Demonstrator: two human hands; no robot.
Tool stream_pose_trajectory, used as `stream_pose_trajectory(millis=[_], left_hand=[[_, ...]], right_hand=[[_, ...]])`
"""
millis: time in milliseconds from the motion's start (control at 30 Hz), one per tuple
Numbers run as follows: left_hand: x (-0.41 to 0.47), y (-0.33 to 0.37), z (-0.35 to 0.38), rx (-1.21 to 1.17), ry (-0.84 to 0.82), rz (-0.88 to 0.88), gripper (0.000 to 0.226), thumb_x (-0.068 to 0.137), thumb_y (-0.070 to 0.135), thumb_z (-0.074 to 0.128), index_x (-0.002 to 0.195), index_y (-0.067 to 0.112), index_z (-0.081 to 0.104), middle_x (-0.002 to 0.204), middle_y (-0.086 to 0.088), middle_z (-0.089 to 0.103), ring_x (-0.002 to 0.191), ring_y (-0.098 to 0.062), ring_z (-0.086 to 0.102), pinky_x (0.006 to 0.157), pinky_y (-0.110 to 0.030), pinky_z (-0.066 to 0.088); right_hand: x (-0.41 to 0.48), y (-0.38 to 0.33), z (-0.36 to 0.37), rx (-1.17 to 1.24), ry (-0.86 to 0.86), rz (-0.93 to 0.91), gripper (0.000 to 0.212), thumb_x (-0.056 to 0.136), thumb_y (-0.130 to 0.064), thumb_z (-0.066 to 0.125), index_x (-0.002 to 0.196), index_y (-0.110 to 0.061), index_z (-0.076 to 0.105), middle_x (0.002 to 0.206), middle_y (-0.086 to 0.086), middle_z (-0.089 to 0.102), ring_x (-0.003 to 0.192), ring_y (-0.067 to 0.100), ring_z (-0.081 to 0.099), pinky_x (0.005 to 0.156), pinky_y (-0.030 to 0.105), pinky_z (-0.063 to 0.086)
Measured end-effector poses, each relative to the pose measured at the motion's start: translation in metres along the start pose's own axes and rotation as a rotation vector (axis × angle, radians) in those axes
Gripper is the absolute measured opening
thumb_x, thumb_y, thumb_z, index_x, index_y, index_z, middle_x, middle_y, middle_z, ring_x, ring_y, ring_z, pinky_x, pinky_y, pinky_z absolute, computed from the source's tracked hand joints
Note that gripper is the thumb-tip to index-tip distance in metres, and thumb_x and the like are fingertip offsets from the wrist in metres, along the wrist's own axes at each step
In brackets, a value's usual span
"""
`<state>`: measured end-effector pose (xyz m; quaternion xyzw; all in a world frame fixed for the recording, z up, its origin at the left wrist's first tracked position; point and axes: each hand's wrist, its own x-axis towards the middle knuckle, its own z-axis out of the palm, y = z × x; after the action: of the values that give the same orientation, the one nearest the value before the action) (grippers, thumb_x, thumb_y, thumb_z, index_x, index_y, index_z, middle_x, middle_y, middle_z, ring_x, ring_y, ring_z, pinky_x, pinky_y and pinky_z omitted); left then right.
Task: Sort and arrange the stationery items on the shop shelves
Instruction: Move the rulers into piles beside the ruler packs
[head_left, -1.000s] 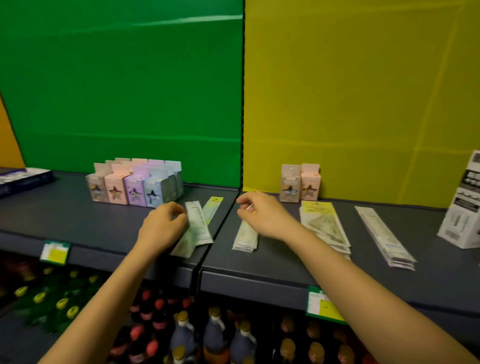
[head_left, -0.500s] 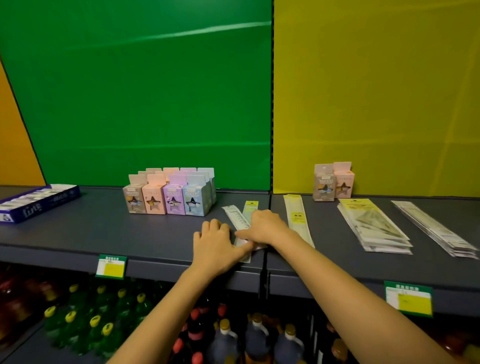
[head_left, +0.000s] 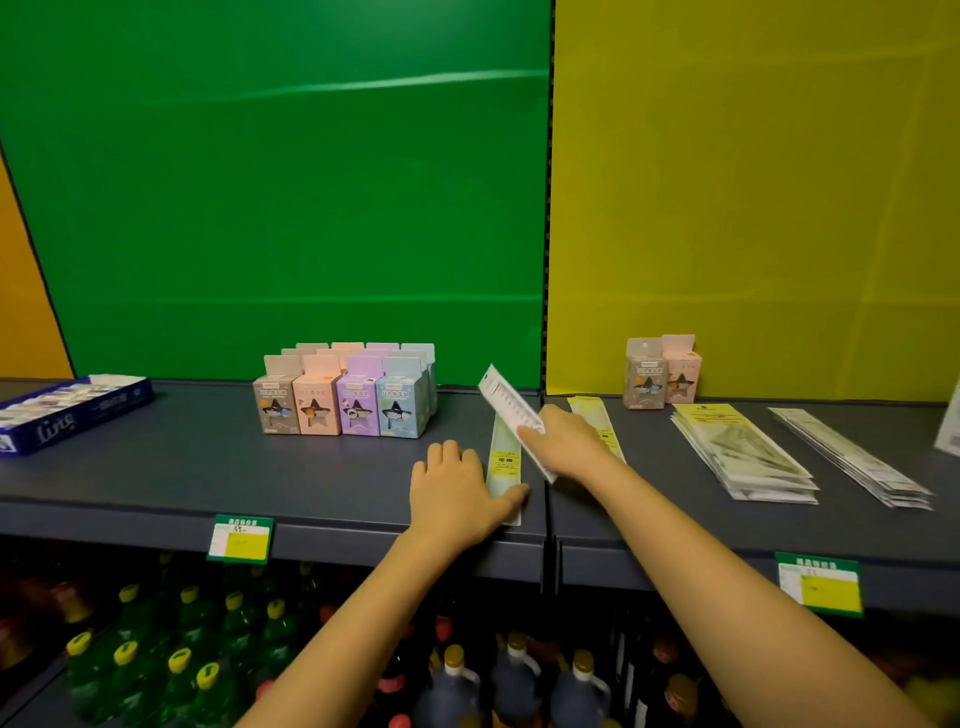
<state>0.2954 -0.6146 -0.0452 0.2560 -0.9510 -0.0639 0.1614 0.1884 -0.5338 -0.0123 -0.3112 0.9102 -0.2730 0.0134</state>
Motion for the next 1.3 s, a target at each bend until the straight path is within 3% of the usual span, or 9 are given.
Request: stream_pose_trajectory(millis=[200,300,433,600,833,933,1100,1200,1300], left_hand=[[0.015,-0.004,-0.01,-0.074,-0.096,-0.081,0.054,0.084,0.046,0.051,0.119,0.005,0.05,0.127,-0.015,0.046,0.121,-0.032,0.04,0.094,-0.039,0.038],[0.025,-0.012,-0.02,-0.142,-0.216,-0.134,0.049,0.079,0.044,0.059,0.106,0.004,0.055,0.11,-0.013,0.056,0.106,-0.032,0.053,0.081,-0.037,0.045],[0.031,-0.014,-0.033,-0.201,-0.311,-0.16,0.046,0.076,0.043,0.066,0.098,0.009,0.045,0.096,-0.009,0.048,0.087,-0.026,0.048,0.069,-0.031,0.038],[0.034,-0.01,-0.041,-0.277,-0.395,-0.164,0.059,0.079,0.036,0.066,0.121,0.002,0.044,0.106,-0.011,0.046,0.092,-0.024,0.046,0.072,-0.031,0.037],[0.035,-0.005,-0.042,-0.242,-0.421,-0.141,0.059,0.081,0.034,0.063,0.127,0.004,0.041,0.129,-0.015,0.048,0.094,-0.024,0.044,0.076,-0.031,0.04],[0.036,-0.006,-0.04,-0.222,-0.409,-0.111,0.053,0.083,0.032,0.061,0.123,0.002,0.044,0.115,-0.015,0.051,0.092,-0.023,0.046,0.075,-0.03,0.039],[0.039,-0.016,-0.036,-0.244,-0.47,-0.009,0.025,0.09,0.025,0.048,0.101,0.003,0.054,0.088,-0.011,0.05,0.079,-0.024,0.046,0.065,-0.028,0.035],[0.038,-0.017,-0.04,-0.435,-0.453,-0.022,0.023,0.095,0.022,0.038,0.076,0.011,0.046,0.071,-0.007,0.045,0.06,-0.018,0.04,0.052,-0.025,0.029],[0.032,-0.003,-0.045,-0.72,-0.344,-0.082,0.025,0.096,0.022,0.03,0.073,0.016,0.04,0.066,-0.004,0.039,0.056,-0.014,0.033,0.051,-0.024,0.026]], right_hand=[[-0.012,0.02,-0.027,0.239,0.082,0.033,0.038,0.095,-0.03,0.043,0.119,0.0,0.049,0.124,0.02,0.057,0.107,0.034,0.057,0.083,0.04,0.047],[-0.018,0.031,-0.036,0.315,0.12,0.074,0.037,0.095,-0.029,0.044,0.118,-0.001,0.05,0.124,0.02,0.058,0.108,0.035,0.057,0.088,0.042,0.047],[-0.026,0.04,-0.041,0.351,0.136,0.102,0.038,0.095,-0.03,0.044,0.122,-0.004,0.049,0.126,0.017,0.058,0.109,0.032,0.057,0.081,0.038,0.045],[-0.029,0.044,-0.041,0.394,0.129,0.116,0.038,0.095,-0.031,0.045,0.122,-0.005,0.048,0.126,0.015,0.058,0.104,0.029,0.059,0.073,0.031,0.042],[-0.034,0.047,-0.043,0.429,0.133,0.13,0.035,0.094,-0.032,0.046,0.117,-0.007,0.05,0.123,0.014,0.06,0.102,0.027,0.06,0.08,0.038,0.049],[-0.036,0.047,-0.045,0.463,0.131,0.126,0.035,0.094,-0.031,0.046,0.118,-0.007,0.049,0.124,0.014,0.059,0.093,0.023,0.058,0.065,0.03,0.046],[-0.042,0.052,-0.053,0.509,0.167,0.118,0.035,0.095,-0.03,0.045,0.12,-0.007,0.05,0.122,0.014,0.06,0.092,0.021,0.057,0.059,0.026,0.043],[-0.045,0.059,-0.062,0.507,0.201,0.119,0.034,0.096,-0.027,0.041,0.12,-0.005,0.052,0.115,0.015,0.062,0.085,0.021,0.057,0.058,0.026,0.041],[-0.046,0.067,-0.074,0.549,0.242,0.14,0.029,0.097,-0.022,0.037,0.115,-0.007,0.053,0.103,0.012,0.06,0.075,0.018,0.054,0.057,0.026,0.037]])
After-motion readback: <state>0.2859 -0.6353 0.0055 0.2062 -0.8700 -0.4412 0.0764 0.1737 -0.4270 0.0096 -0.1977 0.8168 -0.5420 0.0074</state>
